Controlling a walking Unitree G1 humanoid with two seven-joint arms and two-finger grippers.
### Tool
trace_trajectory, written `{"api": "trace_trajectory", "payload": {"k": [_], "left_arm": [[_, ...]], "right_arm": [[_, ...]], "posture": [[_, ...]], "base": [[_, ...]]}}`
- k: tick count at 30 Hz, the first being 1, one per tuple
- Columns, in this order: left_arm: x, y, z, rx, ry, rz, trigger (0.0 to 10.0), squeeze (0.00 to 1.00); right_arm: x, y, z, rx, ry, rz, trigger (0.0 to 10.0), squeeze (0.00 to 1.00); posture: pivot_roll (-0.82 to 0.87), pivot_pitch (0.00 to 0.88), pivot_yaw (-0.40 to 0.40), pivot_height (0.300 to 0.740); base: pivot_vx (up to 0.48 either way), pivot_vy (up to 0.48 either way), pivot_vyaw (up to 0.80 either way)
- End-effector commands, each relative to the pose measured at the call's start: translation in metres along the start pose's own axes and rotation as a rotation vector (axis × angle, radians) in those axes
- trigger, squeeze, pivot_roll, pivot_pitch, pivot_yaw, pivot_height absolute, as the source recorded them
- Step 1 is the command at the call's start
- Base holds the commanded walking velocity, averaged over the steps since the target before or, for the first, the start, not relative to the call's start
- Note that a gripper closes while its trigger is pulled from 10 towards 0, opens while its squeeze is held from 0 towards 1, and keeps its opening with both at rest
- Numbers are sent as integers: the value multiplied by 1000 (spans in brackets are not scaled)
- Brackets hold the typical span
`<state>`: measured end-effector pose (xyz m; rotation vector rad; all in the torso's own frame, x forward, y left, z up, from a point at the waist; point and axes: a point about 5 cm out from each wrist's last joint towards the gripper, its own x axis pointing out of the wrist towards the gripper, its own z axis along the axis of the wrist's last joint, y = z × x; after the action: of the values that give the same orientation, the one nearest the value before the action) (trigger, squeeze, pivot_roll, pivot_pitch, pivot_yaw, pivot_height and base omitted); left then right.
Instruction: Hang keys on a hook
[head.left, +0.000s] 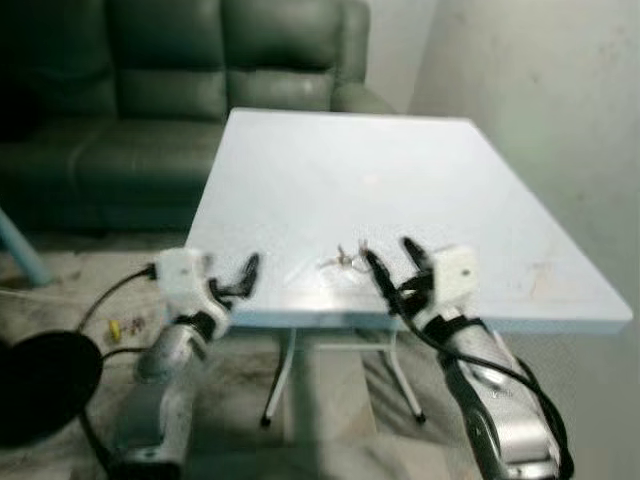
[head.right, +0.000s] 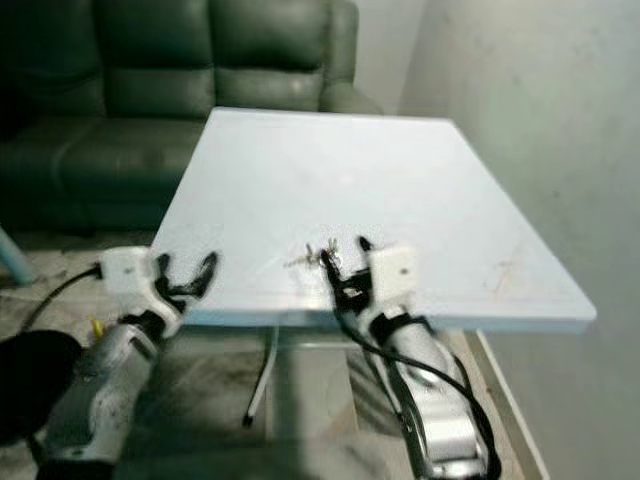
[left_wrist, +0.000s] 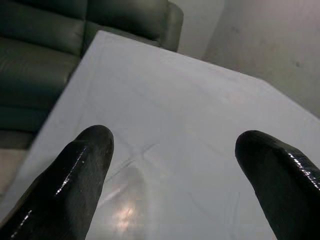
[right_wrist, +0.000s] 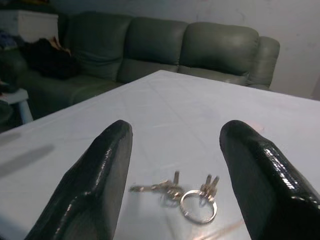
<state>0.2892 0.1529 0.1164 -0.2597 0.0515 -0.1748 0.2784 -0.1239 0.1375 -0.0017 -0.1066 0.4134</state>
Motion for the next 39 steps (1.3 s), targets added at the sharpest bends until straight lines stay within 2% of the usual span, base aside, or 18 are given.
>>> {"api": "trace_trajectory", "payload": {"k": [1, 8, 17, 26, 39], "left_arm": [[3, -10, 0, -1, 1, -36, 10000, 0], [4, -12, 1, -2, -2, -41, 10000, 0], [2, -20, -2, 26, -2, -44, 10000, 0], [-7, -36, -11, 79, 19, -115, 10000, 0], [-14, -47, -14, 110, 22, -163, 10000, 0]], "right_arm": [[-2, -7, 4, -12, -7, -25, 10000, 0], [-3, -7, 3, -11, -6, -22, 10000, 0], [-6, -9, -2, -23, 28, -3, 10000, 0], [-6, -29, -5, -81, 96, 14, 10000, 0], [2, -34, -4, -115, 131, 70, 10000, 0]], "posture": [[-13, 0, -59, 732], [-12, 0, -57, 732], [-12, 0, -55, 732], [-6, 0, -65, 732], [5, 0, -76, 732]], "base": [[394, 0, 0], [392, 0, 0], [0, 0, 0], [0, 0, 0], [0, 0, 0]]}}
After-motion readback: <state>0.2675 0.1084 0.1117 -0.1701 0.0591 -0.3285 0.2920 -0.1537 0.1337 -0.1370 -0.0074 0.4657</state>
